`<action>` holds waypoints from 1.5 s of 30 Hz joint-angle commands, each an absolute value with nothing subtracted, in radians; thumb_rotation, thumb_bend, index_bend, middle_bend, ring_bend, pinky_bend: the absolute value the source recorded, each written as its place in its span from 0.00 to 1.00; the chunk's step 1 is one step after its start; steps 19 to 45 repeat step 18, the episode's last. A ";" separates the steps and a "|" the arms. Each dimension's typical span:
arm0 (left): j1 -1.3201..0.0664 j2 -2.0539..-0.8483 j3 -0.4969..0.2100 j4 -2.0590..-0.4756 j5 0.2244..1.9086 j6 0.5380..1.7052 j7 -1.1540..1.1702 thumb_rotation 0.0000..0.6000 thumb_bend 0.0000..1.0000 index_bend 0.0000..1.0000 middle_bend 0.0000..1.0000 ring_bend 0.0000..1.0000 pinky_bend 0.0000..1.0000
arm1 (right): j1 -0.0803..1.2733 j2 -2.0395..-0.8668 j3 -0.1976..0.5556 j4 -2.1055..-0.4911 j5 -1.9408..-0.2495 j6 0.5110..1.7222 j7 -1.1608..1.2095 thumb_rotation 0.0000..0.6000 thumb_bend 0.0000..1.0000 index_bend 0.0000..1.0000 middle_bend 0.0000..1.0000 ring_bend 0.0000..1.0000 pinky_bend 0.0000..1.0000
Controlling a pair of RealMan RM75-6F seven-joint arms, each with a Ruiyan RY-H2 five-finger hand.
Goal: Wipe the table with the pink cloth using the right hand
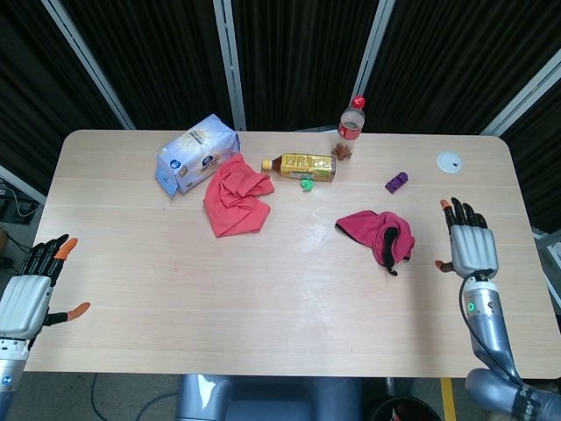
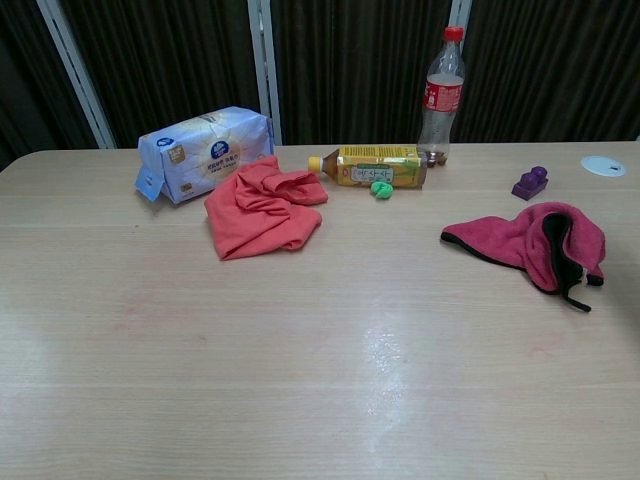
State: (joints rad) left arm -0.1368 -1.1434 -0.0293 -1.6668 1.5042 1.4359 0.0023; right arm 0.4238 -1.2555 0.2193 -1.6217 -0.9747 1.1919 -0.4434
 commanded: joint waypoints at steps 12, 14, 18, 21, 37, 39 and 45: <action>-0.139 -1.155 -0.040 -1.633 1.506 1.451 0.054 1.00 0.00 0.00 0.00 0.00 0.00 | 0.119 -1.158 -0.028 -1.565 -1.536 1.597 -0.150 1.00 0.00 0.00 0.00 0.00 0.11; -0.140 -1.159 -0.037 -1.623 1.519 1.457 0.058 1.00 0.00 0.00 0.00 0.00 0.00 | 0.105 -1.148 -0.031 -1.586 -1.525 1.593 -0.121 1.00 0.00 0.00 0.00 0.00 0.11; -0.136 -1.162 -0.032 -1.614 1.529 1.465 0.067 1.00 0.00 0.00 0.00 0.00 0.00 | 0.103 -1.138 -0.026 -1.601 -1.518 1.569 -0.120 1.00 0.00 0.00 0.00 0.00 0.06; -0.136 -1.162 -0.032 -1.614 1.529 1.465 0.067 1.00 0.00 0.00 0.00 0.00 0.00 | 0.103 -1.138 -0.026 -1.601 -1.518 1.569 -0.120 1.00 0.00 0.00 0.00 0.00 0.06; -0.136 -1.162 -0.032 -1.614 1.529 1.465 0.067 1.00 0.00 0.00 0.00 0.00 0.00 | 0.103 -1.138 -0.026 -1.601 -1.518 1.569 -0.120 1.00 0.00 0.00 0.00 0.00 0.06; -0.136 -1.162 -0.032 -1.614 1.529 1.465 0.067 1.00 0.00 0.00 0.00 0.00 0.00 | 0.103 -1.138 -0.026 -1.601 -1.518 1.569 -0.120 1.00 0.00 0.00 0.00 0.00 0.06; -0.136 -1.162 -0.032 -1.614 1.529 1.465 0.067 1.00 0.00 0.00 0.00 0.00 0.00 | 0.103 -1.138 -0.026 -1.601 -1.518 1.569 -0.120 1.00 0.00 0.00 0.00 0.00 0.06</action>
